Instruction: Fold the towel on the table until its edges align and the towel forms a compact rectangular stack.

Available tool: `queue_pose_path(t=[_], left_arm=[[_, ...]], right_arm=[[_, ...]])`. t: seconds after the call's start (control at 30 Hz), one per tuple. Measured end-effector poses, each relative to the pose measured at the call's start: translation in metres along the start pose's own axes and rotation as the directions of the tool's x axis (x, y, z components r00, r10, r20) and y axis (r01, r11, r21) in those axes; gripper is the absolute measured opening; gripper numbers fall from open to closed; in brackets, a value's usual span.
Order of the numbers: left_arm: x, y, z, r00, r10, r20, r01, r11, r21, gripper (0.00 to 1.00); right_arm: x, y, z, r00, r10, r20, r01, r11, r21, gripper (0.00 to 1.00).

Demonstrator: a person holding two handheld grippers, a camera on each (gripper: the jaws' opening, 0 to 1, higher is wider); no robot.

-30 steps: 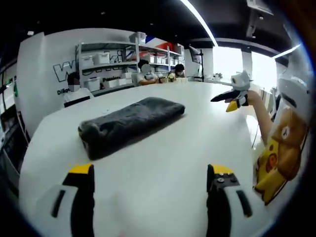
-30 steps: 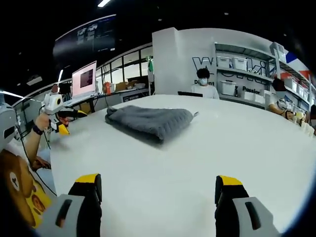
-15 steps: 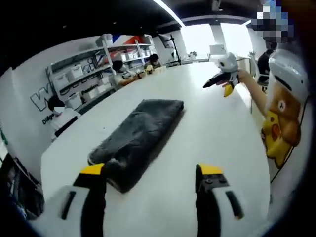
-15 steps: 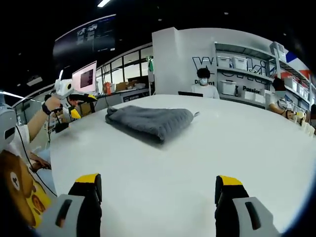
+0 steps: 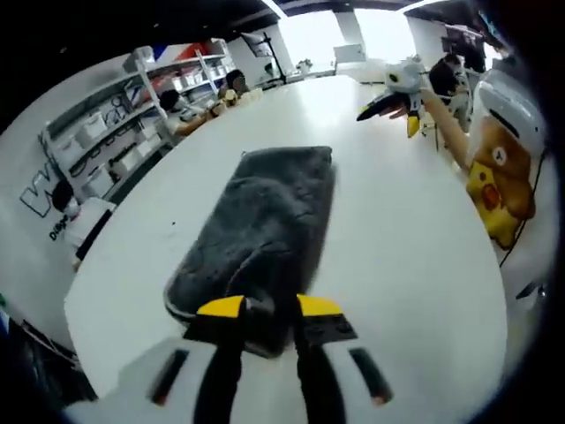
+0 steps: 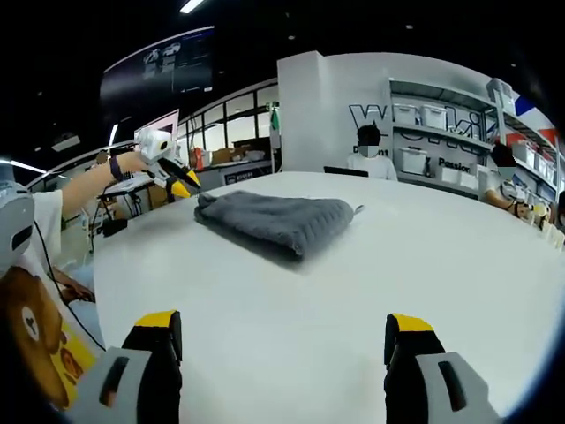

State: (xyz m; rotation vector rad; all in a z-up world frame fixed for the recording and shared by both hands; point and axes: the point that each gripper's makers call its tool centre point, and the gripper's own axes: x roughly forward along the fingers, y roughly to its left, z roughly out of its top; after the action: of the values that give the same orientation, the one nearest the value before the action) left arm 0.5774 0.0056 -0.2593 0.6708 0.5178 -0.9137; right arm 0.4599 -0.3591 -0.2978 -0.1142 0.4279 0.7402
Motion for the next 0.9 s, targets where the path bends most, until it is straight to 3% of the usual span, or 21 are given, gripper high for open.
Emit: queue_pose_path(t=[0.1,0.4,0.57,0.77,0.8,0.83,0.87,0.9], left_arm=[[0.009,0.006,0.004,1.000,-0.015,-0.003,0.015,0.998,-0.056,0.19],[0.027,0.006,-0.015,0.992,-0.036,-0.118,0.009,0.975,-0.222,0.14],[0.020,0.000,-0.022,0.988,-0.047,-0.149,0.006,0.965,-0.263,0.08],[0.002,0.001,-0.029,0.989,-0.004,-0.147,-0.044,0.947,-0.318,0.07],[0.001,0.002,-0.029,0.990,0.008,-0.141,-0.057,0.938,-0.342,0.07],[-0.001,0.008,-0.031,0.990,0.062,-0.130,-0.113,0.895,-0.431,0.07],[-0.002,0.010,-0.031,0.989,0.086,-0.119,-0.132,0.872,-0.472,0.07],[-0.002,0.011,-0.031,0.989,0.112,-0.097,-0.148,0.814,-0.561,0.07]], right_arm=[[-0.001,-0.001,-0.002,1.000,-0.003,-0.005,0.004,1.000,0.002,1.00],[-0.004,-0.005,-0.004,1.000,-0.016,-0.005,0.016,1.000,0.009,1.00],[-0.004,-0.004,-0.004,1.000,-0.009,-0.003,0.009,1.000,0.009,1.00],[-0.006,-0.002,-0.003,1.000,0.004,0.002,-0.004,1.000,0.005,1.00],[-0.006,-0.003,-0.003,1.000,0.004,0.002,-0.004,1.000,0.005,1.00],[-0.007,-0.003,-0.003,1.000,0.002,0.001,-0.002,1.000,0.005,1.00],[-0.009,-0.004,-0.004,1.000,0.002,0.003,-0.002,1.000,0.003,1.00],[-0.010,-0.004,-0.004,1.000,0.002,0.006,-0.002,1.000,0.003,1.00]])
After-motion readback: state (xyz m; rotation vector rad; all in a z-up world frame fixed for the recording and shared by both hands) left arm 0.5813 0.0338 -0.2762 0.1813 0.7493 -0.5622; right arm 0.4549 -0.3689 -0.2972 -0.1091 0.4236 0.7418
